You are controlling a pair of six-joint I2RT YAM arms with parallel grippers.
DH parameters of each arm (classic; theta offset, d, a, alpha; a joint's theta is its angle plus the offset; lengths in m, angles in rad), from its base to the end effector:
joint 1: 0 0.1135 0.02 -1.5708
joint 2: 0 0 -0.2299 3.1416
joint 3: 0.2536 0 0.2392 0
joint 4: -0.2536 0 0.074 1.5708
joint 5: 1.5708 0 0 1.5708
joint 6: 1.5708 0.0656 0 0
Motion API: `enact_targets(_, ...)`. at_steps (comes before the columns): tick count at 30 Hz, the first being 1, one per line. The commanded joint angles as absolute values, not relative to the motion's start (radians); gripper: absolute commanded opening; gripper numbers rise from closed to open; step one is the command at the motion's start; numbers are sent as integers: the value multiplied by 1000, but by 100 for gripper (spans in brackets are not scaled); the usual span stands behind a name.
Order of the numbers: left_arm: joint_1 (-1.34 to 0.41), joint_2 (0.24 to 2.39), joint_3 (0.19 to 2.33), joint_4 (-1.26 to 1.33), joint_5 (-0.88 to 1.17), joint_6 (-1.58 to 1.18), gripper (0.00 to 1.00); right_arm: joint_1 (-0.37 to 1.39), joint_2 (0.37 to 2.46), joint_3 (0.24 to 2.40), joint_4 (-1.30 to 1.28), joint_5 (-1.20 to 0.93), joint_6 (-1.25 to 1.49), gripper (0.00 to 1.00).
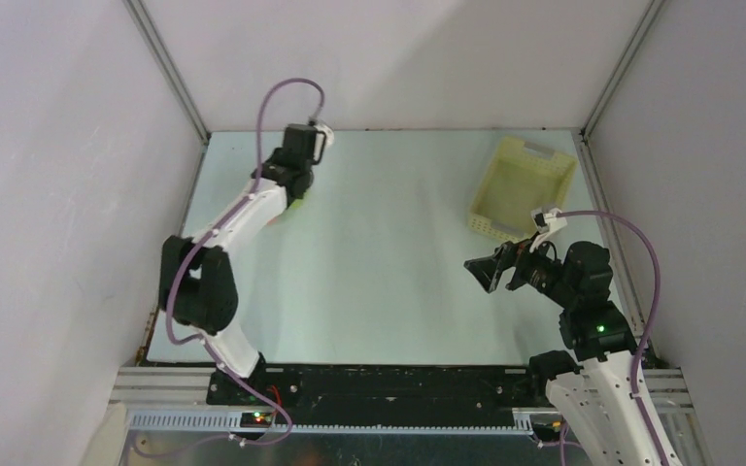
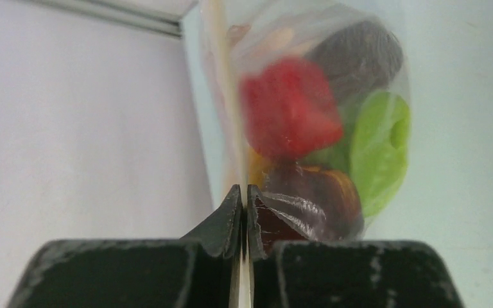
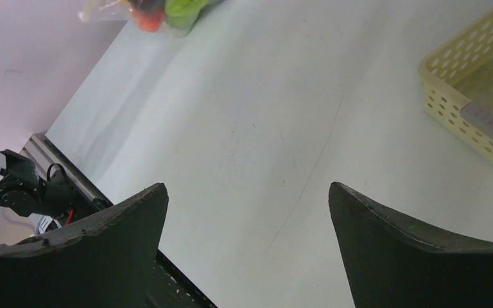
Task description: Place the food in the zip-top bag and seal the zipper
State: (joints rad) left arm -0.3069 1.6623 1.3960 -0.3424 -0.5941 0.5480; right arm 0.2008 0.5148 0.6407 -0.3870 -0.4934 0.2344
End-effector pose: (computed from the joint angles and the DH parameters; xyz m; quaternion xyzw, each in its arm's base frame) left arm 0.3786 -0.0815 0.2660 0.2282 0.8276 0.3108 0.4080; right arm 0.1598 0.0642 0.2813 -0.1358 0.7715 0.3166 0.5349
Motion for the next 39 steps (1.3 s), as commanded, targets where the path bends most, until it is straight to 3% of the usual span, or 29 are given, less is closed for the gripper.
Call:
enact_targets(1,-408,1754,1370,-367,-557,492,9,196,514,640,-364,-536,233,99)
enact_targets(11,-569,1850,1387,-370,-490,356,19,191,508,640,-372,-545,237,99)
enact_targets(13,-581,1856,1389,-381,-477,340,31,190,509,640,-371,-548,236,99)
enact_targets(15,-589,1845,1390,-395,-470,319,64,191,509,640,-371,-549,241,99)
enact_targets(18,-591,1774,1387,-399,-464,276,78,187,510,640,-367,-542,271,99)
enact_targets(19,-593,1753,1386,-390,-460,246,94,185,511,640,-367,-540,290,100)
enact_targets(20,-594,1702,1381,-385,-445,230,97,184,516,640,-367,-539,298,100)
enact_targets(28,-602,1302,1276,-279,-234,-56,100,162,527,640,-412,-501,356,99)
enact_targets(32,-603,1098,1143,-274,-413,-236,100,160,500,640,-451,-460,350,99)
enact_targets(37,-599,857,958,-511,-794,-501,100,161,475,628,-499,-343,383,99)
enact_targets(39,-598,769,862,-603,-913,-732,100,160,462,617,-513,-297,406,100)
